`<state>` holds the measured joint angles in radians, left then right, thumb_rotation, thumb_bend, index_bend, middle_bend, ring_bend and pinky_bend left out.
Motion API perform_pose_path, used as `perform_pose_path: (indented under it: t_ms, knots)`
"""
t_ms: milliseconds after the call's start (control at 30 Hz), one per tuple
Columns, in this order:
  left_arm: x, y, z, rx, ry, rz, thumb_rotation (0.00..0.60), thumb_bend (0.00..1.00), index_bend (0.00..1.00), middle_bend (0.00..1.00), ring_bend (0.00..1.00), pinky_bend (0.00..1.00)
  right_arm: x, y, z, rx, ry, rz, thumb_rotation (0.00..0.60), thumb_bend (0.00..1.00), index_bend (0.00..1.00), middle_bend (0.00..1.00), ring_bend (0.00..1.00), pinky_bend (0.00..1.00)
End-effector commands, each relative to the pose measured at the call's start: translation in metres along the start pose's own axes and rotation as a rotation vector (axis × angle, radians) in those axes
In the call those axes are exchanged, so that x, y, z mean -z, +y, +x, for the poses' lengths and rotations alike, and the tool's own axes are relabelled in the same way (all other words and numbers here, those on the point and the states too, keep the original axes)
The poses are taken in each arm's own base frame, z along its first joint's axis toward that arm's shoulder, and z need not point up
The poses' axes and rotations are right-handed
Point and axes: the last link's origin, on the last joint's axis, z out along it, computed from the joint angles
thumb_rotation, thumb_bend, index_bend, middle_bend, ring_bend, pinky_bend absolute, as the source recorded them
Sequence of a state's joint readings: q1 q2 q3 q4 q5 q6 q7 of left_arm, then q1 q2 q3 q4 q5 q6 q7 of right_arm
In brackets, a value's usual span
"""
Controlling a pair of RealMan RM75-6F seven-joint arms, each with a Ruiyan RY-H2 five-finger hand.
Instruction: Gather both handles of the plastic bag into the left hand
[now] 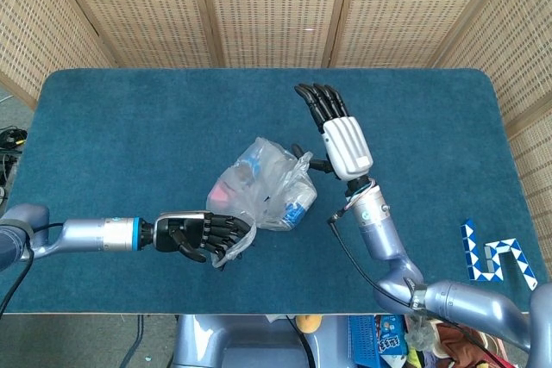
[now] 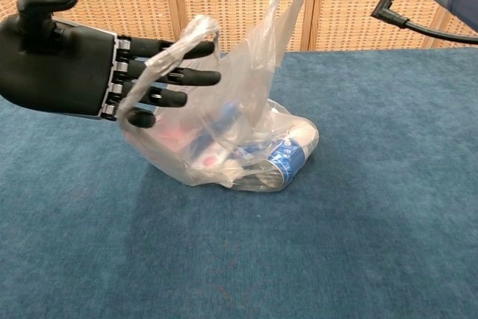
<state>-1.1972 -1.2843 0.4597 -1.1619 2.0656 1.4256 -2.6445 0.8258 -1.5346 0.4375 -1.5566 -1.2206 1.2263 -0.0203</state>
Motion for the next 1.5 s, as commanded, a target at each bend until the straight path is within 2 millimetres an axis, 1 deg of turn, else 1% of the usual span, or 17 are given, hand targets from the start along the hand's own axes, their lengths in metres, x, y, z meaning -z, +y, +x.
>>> perform_pose_path:
  t_ms: [33,100,267,533,633,667,800,900,1000,1067,1367,1433,1500]
  knots:
    - [-0.020,0.005,-0.005,0.021,-0.033,0.037,0.583,0.02,0.19,0.19,0.27,0.40,0.000,0.000,0.000,0.000,0.000,0.000,0.600,0.41,0.00,0.11,0.06,0.01]
    - [-0.028,0.008,-0.007,0.042,-0.051,0.043,0.567,0.02,0.18,0.19,0.27,0.40,0.000,0.000,0.000,0.004,-0.001,0.001,0.600,0.41,0.00,0.11,0.06,0.01]
    - [-0.042,0.013,-0.006,0.067,-0.071,0.066,0.568,0.02,0.19,0.20,0.28,0.41,0.001,0.001,-0.001,0.004,-0.003,-0.002,0.600,0.41,0.00,0.11,0.06,0.01]
    - [-0.048,0.016,-0.007,0.062,-0.112,0.130,0.566,0.00,0.22,0.22,0.30,0.44,0.001,0.001,-0.002,0.003,-0.005,-0.002,0.600,0.41,0.00,0.11,0.06,0.01]
    - [-0.050,0.016,-0.008,0.055,-0.136,0.147,0.554,0.00,0.24,0.24,0.31,0.45,0.001,0.000,-0.002,0.002,-0.003,-0.002,0.600,0.41,0.00,0.11,0.06,0.01]
    - [-0.051,0.016,-0.009,0.053,-0.150,0.150,0.540,0.00,0.25,0.25,0.32,0.45,0.001,0.000,-0.002,0.003,-0.002,-0.001,0.600,0.41,0.00,0.11,0.06,0.01]
    - [-0.052,0.014,-0.009,0.051,-0.173,0.138,0.468,0.00,0.31,0.30,0.36,0.46,0.000,-0.001,0.000,0.005,0.002,0.000,0.600,0.41,0.00,0.11,0.06,0.01]
    - [-0.051,0.013,-0.010,0.048,-0.199,0.117,0.439,0.00,0.37,0.37,0.41,0.47,0.000,0.000,0.001,0.007,0.004,-0.004,0.600,0.41,0.00,0.11,0.06,0.01]
    - [-0.049,0.014,-0.010,0.044,-0.221,0.117,0.422,0.00,0.44,0.45,0.47,0.49,0.000,0.000,0.002,0.006,0.005,-0.006,0.600,0.41,0.00,0.11,0.06,0.01]
    - [-0.048,0.014,-0.010,0.036,-0.224,0.109,0.419,0.00,0.46,0.48,0.49,0.50,0.000,0.001,0.002,0.007,0.005,-0.006,0.600,0.41,0.00,0.11,0.06,0.01]
    - [-0.037,0.021,-0.006,0.075,-0.198,-0.116,0.414,0.06,0.49,0.50,0.50,0.50,0.001,0.005,0.005,0.003,0.009,-0.015,0.600,0.41,0.00,0.11,0.06,0.01]
    - [-0.032,0.023,-0.005,0.074,-0.174,-0.180,0.414,0.06,0.48,0.49,0.49,0.49,0.001,0.006,0.006,0.000,0.010,-0.015,0.600,0.41,0.00,0.11,0.06,0.01]
    - [-0.023,0.027,-0.001,0.025,-0.094,-0.270,0.416,0.08,0.48,0.48,0.48,0.47,0.002,0.006,0.007,-0.004,0.012,-0.013,0.600,0.41,0.00,0.11,0.06,0.01]
